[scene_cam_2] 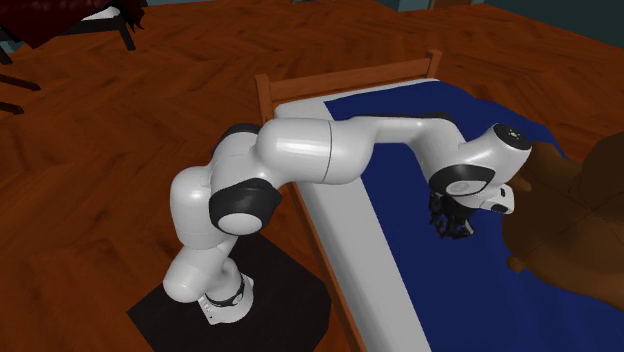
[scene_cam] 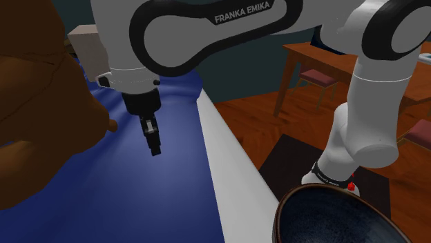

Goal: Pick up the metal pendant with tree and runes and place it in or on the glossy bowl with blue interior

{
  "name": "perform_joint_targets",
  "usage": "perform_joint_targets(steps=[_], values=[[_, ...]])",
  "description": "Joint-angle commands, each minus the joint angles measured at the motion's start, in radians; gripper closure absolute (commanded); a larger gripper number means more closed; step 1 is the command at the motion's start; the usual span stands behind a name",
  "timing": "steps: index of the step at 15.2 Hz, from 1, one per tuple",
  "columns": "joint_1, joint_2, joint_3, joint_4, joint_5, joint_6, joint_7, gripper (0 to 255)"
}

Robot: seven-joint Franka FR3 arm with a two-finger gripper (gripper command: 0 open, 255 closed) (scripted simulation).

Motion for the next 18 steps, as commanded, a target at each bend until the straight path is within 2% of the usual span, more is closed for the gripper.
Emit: perform_joint_targets(steps=[1,18], values=[[0.000,-0.003,0.001,0.021,0.001,-0.025,0.002,255],[0.022,0.039,0.007,0.309,-0.017,-0.270,0.030,255]])
